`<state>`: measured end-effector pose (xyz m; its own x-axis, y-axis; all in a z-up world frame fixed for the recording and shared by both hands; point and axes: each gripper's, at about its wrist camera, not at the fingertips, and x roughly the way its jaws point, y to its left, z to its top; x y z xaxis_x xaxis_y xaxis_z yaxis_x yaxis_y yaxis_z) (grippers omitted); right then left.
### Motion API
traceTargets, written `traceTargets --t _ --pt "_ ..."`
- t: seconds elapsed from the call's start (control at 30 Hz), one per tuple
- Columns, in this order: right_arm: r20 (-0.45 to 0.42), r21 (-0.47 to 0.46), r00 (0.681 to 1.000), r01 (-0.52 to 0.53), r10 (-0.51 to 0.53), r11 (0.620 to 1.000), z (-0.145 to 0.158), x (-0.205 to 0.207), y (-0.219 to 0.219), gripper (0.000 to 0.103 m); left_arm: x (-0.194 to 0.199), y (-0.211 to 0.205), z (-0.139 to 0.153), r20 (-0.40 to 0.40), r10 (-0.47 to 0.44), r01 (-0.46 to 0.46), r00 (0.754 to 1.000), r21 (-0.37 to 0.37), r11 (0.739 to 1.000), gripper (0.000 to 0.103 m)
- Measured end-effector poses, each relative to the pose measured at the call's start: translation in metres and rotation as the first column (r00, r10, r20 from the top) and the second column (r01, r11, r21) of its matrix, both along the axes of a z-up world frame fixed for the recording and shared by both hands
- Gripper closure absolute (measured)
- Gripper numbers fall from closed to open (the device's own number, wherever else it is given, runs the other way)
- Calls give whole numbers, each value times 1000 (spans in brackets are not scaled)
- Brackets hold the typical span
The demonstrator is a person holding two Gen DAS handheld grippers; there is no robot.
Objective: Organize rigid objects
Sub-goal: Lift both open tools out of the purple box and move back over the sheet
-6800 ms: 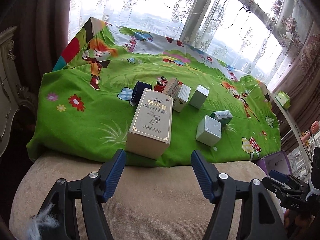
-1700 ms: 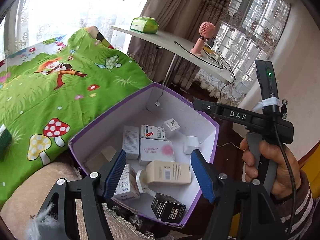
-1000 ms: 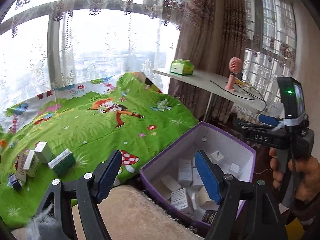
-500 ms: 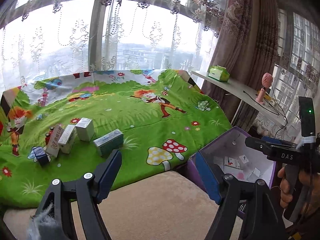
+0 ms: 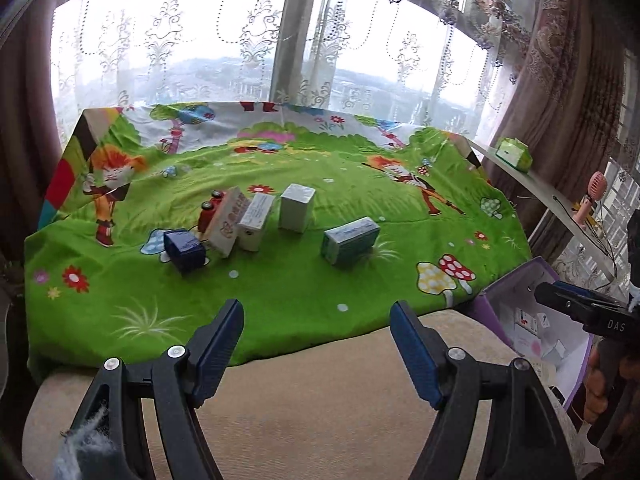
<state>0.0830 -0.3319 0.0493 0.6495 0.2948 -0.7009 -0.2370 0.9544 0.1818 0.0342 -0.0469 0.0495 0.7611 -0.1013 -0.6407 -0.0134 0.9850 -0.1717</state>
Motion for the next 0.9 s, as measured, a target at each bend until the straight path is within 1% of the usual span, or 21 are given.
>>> traceTargets --t 0.2,0.47,0.73,0.9 --pt "-25 -16 998 -61 60 998 -6 8 29 6 2 27 -4 -21 50 -50 999 -9 999 27" --pt "-46 -50 993 -116 113 992 -12 21 58 6 9 53 -11 -57 83 -84 995 -16 996 27" --pt "-64 -69 986 -158 154 985 -17 38 81 6 27 72 -19 -105 79 -81 991 -18 997 28" --pt "-84 -87 982 -179 172 980 -25 51 94 6 41 83 -24 -138 64 -62 988 14 998 28"
